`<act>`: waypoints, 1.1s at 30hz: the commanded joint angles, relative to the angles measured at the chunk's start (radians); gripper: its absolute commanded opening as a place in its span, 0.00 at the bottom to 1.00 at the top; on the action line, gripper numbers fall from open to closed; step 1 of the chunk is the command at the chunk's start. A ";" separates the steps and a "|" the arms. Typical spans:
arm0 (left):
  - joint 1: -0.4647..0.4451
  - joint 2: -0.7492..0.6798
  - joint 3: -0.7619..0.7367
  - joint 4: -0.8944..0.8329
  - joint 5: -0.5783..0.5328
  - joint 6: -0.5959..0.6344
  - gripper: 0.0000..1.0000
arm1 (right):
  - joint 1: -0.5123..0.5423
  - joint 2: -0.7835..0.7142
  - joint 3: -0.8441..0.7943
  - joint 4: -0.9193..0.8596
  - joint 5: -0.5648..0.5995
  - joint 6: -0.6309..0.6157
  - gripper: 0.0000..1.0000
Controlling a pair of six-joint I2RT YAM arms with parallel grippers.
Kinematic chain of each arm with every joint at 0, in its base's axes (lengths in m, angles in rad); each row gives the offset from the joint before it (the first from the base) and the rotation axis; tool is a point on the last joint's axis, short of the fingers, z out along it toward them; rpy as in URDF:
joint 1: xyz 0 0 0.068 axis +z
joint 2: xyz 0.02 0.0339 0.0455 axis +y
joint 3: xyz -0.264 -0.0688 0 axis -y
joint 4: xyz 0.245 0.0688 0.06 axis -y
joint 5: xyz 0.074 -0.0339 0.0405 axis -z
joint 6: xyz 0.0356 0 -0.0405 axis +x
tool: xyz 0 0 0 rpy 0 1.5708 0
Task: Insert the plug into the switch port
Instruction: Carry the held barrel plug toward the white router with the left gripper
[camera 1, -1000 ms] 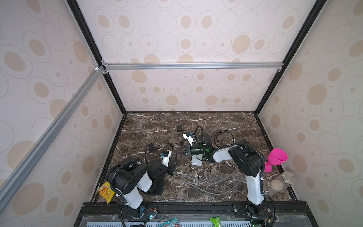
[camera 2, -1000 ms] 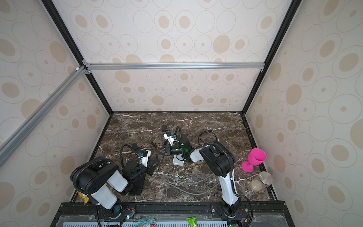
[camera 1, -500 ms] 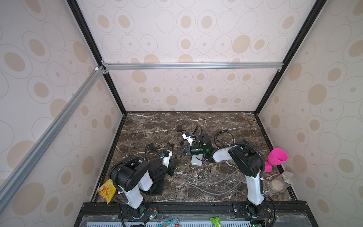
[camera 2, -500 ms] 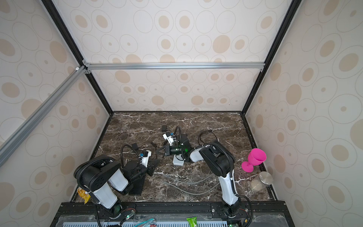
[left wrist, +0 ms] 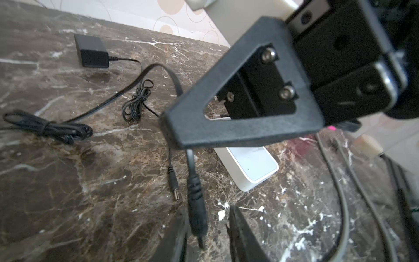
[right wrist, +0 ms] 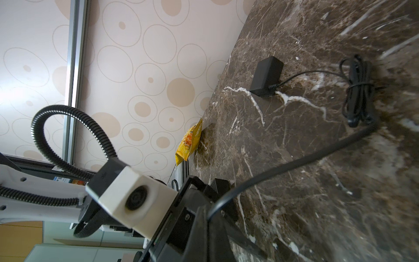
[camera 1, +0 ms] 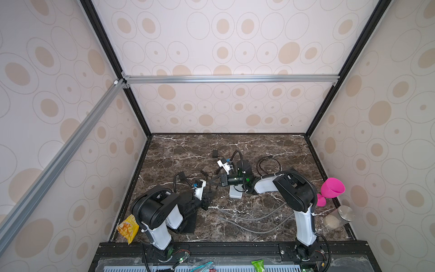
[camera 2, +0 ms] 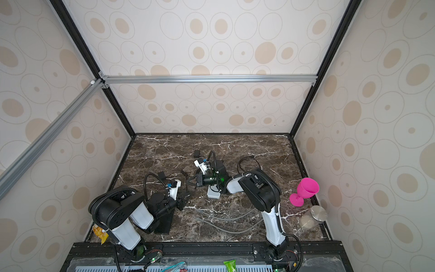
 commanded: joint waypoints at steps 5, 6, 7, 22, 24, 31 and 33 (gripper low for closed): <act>0.016 -0.004 -0.007 0.047 -0.005 0.002 0.33 | 0.008 0.015 0.022 0.006 -0.020 0.009 0.00; 0.017 -0.006 -0.007 0.046 -0.002 0.002 0.31 | 0.008 0.016 0.021 0.005 -0.021 0.009 0.00; 0.017 -0.008 -0.007 0.047 -0.001 0.003 0.28 | 0.008 0.017 0.021 0.004 -0.022 0.010 0.00; 0.021 -0.048 -0.006 0.010 0.006 0.015 0.00 | 0.010 0.023 0.029 0.001 -0.028 0.014 0.00; 0.024 -0.051 0.000 -0.010 0.009 0.017 0.00 | 0.010 0.023 0.026 0.001 -0.025 0.012 0.00; 0.027 -0.059 0.007 -0.072 0.022 0.020 0.00 | 0.010 0.012 0.024 -0.025 -0.014 -0.013 0.00; 0.026 -0.072 0.004 -0.089 0.022 0.019 0.00 | 0.010 0.008 0.021 -0.035 -0.009 -0.021 0.00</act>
